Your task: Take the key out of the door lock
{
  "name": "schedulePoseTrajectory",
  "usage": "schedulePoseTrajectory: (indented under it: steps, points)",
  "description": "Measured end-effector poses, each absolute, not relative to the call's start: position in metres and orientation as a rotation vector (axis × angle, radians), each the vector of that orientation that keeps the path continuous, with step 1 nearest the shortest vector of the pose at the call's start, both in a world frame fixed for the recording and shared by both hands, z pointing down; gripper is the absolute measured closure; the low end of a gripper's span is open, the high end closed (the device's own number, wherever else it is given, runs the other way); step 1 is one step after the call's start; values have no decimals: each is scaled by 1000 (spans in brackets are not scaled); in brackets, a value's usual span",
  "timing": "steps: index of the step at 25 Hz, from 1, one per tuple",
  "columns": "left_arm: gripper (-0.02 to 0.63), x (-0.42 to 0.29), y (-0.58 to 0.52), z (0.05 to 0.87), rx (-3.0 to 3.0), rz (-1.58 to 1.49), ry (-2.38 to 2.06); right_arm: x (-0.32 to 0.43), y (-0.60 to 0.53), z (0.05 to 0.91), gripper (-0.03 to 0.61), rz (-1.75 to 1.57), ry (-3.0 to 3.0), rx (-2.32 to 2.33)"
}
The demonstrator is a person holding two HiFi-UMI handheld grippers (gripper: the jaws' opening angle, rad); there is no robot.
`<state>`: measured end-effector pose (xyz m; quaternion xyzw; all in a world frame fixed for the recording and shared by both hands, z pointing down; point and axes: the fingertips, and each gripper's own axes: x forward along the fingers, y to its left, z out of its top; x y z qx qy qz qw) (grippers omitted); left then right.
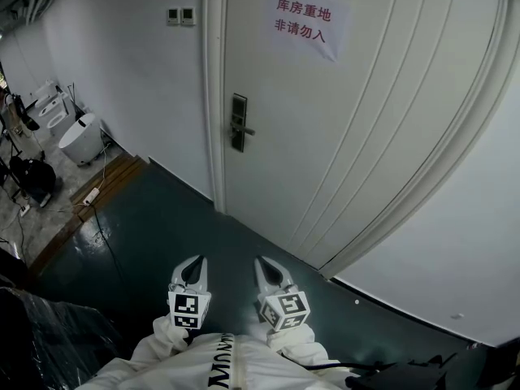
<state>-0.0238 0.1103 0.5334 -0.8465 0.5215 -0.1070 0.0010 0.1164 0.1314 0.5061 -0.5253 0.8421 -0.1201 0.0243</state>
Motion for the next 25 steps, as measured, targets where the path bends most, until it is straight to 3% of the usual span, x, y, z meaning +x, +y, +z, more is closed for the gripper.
schedulePoseTrajectory:
  steps: [25]
  points:
    - [614, -14, 68, 537, -2622, -356, 1687, 128, 85, 521, 578, -428, 2640, -1585]
